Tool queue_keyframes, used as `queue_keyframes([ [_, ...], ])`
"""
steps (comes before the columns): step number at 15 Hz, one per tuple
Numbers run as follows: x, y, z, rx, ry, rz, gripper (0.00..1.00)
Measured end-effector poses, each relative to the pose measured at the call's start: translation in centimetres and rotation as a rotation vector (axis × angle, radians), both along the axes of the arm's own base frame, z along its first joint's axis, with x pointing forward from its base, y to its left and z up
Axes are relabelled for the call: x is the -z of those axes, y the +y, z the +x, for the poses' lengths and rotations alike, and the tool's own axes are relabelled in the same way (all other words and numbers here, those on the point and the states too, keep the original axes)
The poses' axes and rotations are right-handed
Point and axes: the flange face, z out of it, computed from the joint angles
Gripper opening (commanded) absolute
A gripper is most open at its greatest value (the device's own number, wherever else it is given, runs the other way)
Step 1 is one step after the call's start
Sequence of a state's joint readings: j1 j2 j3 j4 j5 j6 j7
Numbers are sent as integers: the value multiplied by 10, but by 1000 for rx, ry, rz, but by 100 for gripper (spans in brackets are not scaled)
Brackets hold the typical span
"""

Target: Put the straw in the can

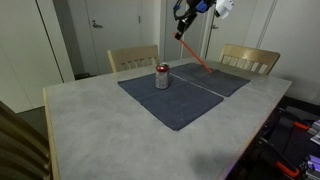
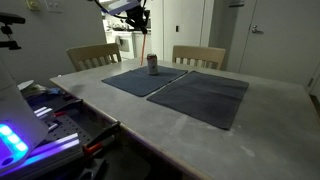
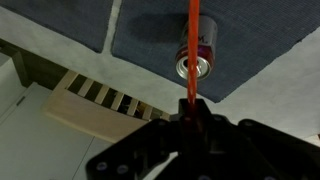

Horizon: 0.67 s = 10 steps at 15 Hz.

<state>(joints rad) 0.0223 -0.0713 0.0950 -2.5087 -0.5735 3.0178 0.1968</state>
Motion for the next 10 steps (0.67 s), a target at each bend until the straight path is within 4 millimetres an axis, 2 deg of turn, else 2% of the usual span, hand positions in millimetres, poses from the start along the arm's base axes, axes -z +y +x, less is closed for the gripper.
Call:
queue_keyframes([
  [7,-29,11,11,-96,-150,41,2],
  [10,-38,8,16,-135,-238,98,2],
])
